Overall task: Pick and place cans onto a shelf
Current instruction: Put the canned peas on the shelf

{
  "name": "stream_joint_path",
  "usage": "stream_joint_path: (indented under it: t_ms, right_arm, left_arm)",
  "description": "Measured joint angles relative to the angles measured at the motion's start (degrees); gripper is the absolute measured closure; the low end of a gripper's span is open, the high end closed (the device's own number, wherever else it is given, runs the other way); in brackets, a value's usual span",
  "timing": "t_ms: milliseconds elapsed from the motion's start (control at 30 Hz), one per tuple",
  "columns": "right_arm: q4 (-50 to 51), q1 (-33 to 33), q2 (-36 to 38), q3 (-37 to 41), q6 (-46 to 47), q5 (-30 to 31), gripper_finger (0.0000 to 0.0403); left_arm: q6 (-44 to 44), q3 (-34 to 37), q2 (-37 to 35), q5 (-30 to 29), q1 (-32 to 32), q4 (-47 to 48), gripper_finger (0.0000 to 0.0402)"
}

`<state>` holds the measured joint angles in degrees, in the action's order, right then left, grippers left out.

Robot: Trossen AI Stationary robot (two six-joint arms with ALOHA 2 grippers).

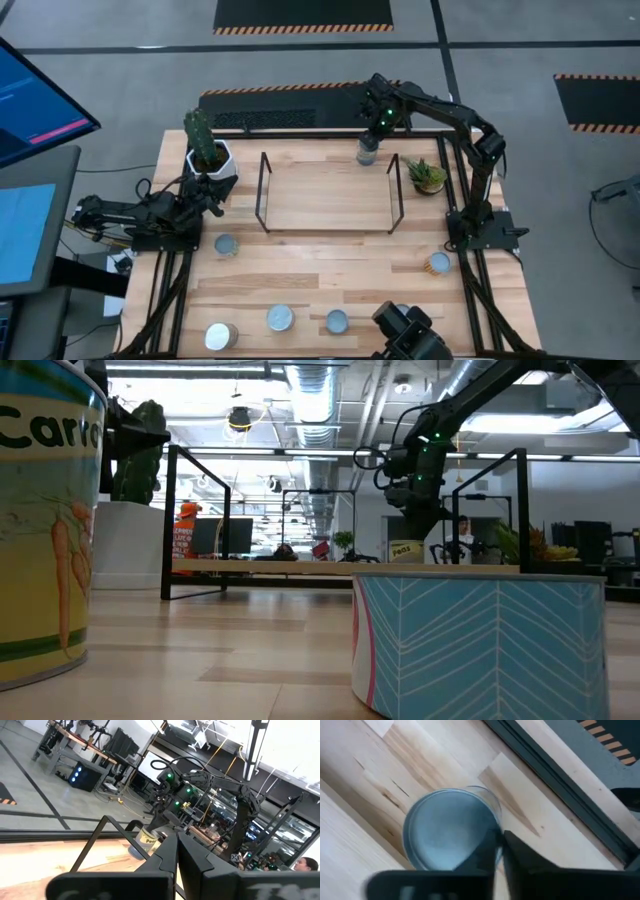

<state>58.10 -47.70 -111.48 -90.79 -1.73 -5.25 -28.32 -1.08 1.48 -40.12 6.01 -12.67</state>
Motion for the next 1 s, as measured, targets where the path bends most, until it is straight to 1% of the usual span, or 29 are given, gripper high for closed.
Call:
stream_joint_path:
  t_ms: [33,133,233,400,533,667,767,867,1000]
  right_arm:
    - [-0.1,0.1,0.0,0.0,0.2,-0.2,0.0391]
    - [-0.1,0.4,-0.1,-0.3,1.5,-0.7,0.0393]
    - [0.8,1.3,-0.5,-2.4,1.4,-0.7,0.0398]
    - [0.8,3.6,-0.5,-10.1,1.1,-1.0,0.0399]
    - [3.3,5.5,-0.5,-17.1,0.3,-0.9,0.04]
    - [4.5,8.5,-0.4,-23.3,0.3,-0.9,0.0401]
    - [4.6,11.5,-0.4,-26.5,0.3,-0.9,0.0402]
    - [4.0,14.9,-0.4,-28.0,0.8,-0.8,0.0402]
    - [2.1,19.6,-0.4,-28.0,1.9,-0.5,0.0402]
  left_arm:
    - [0.0,0.0,0.0,0.0,0.0,0.0,0.0401]
    - [0.0,0.0,0.0,0.0,0.0,0.0,0.0401]
    - [0.0,0.0,0.0,0.0,0.0,0.0,0.0401]
    - [0.0,0.0,0.0,0.0,0.0,0.0,0.0401]
    - [0.0,0.0,0.0,0.0,0.0,0.0,0.0401]
    - [0.0,0.0,0.0,0.0,0.0,-0.1,0.0401]
    - [0.0,0.0,0.0,0.0,0.0,-0.1,0.0401]
    - [0.0,0.0,0.0,0.0,0.0,-0.1,0.0402]
    - [0.0,0.0,0.0,0.0,0.0,-0.1,0.0401]
